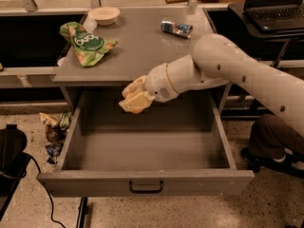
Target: Place orange into top drawer
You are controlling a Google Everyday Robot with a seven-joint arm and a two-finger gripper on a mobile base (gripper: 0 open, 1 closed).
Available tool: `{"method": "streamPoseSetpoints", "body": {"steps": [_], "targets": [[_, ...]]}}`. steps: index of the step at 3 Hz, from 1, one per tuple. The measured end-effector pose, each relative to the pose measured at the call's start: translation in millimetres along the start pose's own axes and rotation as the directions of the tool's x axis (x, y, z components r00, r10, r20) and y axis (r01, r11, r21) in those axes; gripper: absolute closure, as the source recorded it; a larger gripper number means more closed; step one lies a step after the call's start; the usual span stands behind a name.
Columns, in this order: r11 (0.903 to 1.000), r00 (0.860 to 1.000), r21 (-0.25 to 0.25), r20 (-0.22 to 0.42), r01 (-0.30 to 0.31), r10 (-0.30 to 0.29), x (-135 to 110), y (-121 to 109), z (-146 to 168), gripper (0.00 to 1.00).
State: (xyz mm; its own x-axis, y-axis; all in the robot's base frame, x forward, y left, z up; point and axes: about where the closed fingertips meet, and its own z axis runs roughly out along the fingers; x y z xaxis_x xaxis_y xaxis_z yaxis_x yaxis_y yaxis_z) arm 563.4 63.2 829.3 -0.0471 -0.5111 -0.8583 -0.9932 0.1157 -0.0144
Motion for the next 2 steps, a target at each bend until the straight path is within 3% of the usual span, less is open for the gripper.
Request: {"method": "streamPoseSetpoints", "body": {"steps": [1,2], "targets": [[0.9971,0.996,-0.039,-0.059,-0.066,0.063,38.2,9.0,19.9,1.00],[0.9971,0.996,-0.039,-0.059,-0.066,0.063,38.2,9.0,19.9,1.00]]}}
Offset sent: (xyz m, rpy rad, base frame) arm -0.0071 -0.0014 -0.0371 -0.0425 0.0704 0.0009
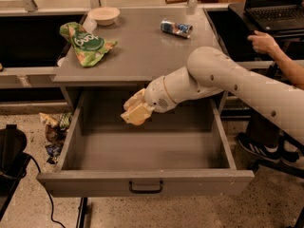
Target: Place orange into top drawer
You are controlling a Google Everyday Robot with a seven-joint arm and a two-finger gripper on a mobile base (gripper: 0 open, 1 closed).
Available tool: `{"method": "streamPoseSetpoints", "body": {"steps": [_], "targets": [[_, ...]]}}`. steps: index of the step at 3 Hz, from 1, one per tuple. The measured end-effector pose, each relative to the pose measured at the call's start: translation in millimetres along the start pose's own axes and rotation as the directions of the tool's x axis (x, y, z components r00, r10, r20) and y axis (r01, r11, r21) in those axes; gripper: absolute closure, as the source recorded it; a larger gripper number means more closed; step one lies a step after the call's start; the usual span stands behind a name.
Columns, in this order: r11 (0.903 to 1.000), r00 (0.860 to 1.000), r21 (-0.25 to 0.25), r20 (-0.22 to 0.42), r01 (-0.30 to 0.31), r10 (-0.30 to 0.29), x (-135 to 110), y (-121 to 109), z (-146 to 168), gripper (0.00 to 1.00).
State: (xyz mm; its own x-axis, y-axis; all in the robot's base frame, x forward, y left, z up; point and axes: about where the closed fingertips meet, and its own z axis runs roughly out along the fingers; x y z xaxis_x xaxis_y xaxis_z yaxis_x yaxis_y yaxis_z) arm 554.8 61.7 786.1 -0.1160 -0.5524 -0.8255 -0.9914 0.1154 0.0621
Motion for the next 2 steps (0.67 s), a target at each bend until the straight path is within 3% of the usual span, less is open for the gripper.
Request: {"method": "streamPoseSetpoints", "body": {"steps": [1,2], "targets": [[0.9989,0.998,0.025,-0.040,-0.041,0.042,15.9,-5.5,9.7,1.00],[0.9924,0.991,0.066,-0.080,-0.104,0.109,51.3,-18.3,23.2,1.00]]}}
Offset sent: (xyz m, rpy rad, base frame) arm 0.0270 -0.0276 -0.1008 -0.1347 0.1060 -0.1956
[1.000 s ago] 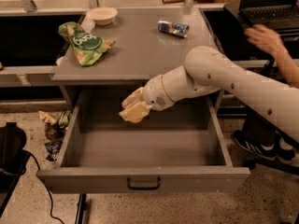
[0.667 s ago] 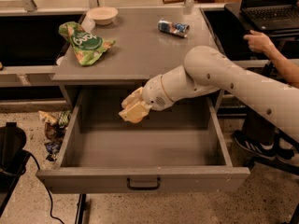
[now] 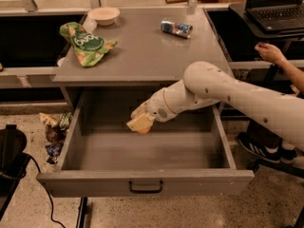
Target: Place orange into top drawer
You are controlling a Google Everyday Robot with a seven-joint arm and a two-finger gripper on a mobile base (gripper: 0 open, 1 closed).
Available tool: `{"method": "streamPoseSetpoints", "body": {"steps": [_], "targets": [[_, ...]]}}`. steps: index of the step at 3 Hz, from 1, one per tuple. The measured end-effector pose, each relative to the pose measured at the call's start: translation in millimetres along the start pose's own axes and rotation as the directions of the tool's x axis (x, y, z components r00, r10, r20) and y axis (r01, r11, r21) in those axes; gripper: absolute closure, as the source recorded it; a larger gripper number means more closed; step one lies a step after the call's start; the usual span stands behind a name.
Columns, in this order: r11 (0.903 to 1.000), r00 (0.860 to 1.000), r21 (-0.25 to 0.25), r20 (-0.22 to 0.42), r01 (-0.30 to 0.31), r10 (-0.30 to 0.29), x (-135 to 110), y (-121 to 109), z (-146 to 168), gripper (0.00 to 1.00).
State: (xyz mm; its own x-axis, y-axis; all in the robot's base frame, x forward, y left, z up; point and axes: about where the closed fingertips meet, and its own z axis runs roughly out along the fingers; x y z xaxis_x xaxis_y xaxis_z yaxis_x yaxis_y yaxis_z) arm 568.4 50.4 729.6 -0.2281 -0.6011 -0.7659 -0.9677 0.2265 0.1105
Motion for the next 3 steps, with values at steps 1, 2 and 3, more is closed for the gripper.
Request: {"method": "streamPoseSetpoints", "body": {"steps": [1,2,3], "targets": [[0.9964,0.998,0.061,-0.031,-0.059,0.061,34.7,-16.3,15.4,1.00],[0.9881,0.993,0.121,-0.055,-0.096,0.103,59.9,-29.1,26.5,1.00],[0.9765,0.988,0.170,-0.055,-0.133,0.144,78.5,-38.7,30.1,1.00]]}}
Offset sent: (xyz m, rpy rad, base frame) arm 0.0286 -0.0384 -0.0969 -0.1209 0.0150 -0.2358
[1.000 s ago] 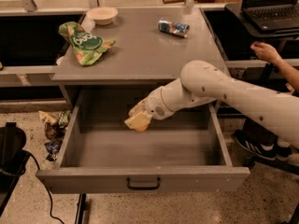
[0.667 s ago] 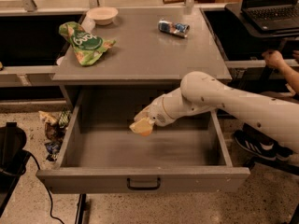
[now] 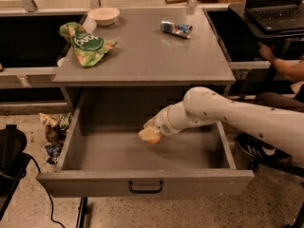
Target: Place orange into top drawer
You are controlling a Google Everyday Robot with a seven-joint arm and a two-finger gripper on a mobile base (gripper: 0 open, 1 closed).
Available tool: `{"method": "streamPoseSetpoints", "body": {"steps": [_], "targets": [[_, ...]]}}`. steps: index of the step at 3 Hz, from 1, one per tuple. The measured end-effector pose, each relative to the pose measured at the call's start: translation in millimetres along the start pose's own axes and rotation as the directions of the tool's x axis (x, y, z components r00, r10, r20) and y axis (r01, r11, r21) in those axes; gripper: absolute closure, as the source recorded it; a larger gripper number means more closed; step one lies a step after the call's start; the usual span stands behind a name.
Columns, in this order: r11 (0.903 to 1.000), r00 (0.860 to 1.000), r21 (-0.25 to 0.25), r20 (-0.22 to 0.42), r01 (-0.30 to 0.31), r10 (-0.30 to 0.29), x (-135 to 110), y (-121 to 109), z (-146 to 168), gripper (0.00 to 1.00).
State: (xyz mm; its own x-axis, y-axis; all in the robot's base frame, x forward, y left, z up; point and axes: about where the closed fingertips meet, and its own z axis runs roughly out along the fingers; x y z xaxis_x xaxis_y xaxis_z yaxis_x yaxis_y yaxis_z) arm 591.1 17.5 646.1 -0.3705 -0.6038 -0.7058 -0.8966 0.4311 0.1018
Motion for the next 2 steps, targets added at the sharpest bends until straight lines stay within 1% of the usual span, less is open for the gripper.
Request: {"method": "streamPoseSetpoints", "body": {"steps": [1,2], "targets": [[0.9986,0.999,0.034,0.013,-0.041,0.040,10.9,-8.9,2.2,0.85],[0.9963,0.997,0.052,0.028,-0.068,0.067,16.6,-15.0,2.7,0.61]]}}
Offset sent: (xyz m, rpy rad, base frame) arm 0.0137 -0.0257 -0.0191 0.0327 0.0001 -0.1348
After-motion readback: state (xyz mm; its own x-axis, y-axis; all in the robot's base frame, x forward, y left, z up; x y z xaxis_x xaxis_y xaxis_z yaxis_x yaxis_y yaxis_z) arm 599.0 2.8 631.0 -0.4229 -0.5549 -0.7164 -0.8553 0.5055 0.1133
